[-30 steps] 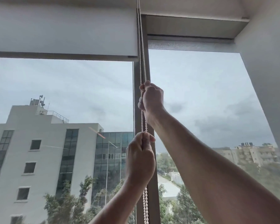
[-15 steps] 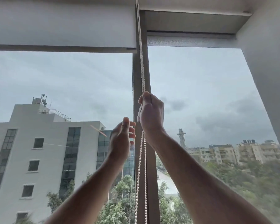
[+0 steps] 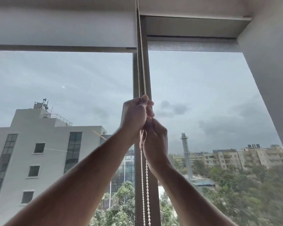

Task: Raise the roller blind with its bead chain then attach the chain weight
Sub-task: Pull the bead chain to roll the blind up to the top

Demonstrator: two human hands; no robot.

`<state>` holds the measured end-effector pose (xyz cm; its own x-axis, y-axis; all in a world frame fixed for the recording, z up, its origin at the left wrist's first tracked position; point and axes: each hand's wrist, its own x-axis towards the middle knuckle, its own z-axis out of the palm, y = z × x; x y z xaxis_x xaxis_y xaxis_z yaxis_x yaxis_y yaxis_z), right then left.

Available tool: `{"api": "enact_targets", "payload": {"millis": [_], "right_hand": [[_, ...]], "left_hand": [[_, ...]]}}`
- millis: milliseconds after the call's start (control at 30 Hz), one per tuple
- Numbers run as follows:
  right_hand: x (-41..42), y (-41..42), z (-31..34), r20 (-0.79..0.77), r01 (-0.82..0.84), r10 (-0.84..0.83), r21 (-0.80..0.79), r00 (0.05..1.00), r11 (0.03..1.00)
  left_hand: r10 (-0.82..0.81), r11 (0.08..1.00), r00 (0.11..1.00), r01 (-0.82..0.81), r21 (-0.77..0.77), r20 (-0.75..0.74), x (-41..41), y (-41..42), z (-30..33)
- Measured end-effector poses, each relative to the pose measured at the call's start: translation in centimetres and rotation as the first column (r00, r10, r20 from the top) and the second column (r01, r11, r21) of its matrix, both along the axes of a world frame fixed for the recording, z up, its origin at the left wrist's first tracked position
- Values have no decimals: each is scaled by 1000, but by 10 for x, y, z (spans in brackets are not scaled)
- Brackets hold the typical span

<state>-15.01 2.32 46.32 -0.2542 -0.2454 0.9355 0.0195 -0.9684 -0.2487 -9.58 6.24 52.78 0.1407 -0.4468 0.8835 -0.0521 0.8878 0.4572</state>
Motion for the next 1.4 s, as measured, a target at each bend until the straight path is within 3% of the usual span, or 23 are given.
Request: {"api": "enact_targets", "payload": {"millis": [133, 267, 467, 633, 800, 933, 1133, 1267, 1400], "right_hand": [[-12, -4, 3, 3, -40, 40, 55, 999, 998], [-33, -9, 22, 101, 53, -76, 212, 992, 976], [-37, 3, 70, 76, -15, 4, 158, 997, 987], [-28, 16, 101, -14, 6, -3, 207, 1000, 978], [-12, 22, 113, -85, -111, 147, 331, 986, 937], [0, 17, 112, 20, -304, 315, 328, 949, 894], [12, 18, 103, 27, -162, 160, 164, 987, 973], [6, 10, 84, 19, 3, -6, 130, 1000, 992], [0, 6, 64, 16, 29, -31, 98, 999, 995]], "left_hand": [[84, 992, 996, -87, -88, -36, -1, -4, -3], [181, 973, 980, -190, -133, -77, -1, -8, -3], [269, 946, 951, -291, -145, -153, -3, -3, -9], [264, 951, 959, -276, -138, -100, -11, -4, -31], [264, 956, 963, -269, -119, -58, -9, -21, -68], [251, 956, 966, -257, -142, -59, -4, -28, -72], [215, 960, 976, -218, -176, -39, 3, -32, -74], [26, 997, 1000, -27, -70, -13, 10, -34, -78], [96, 995, 991, -94, 17, -90, 17, -40, -63]]}}
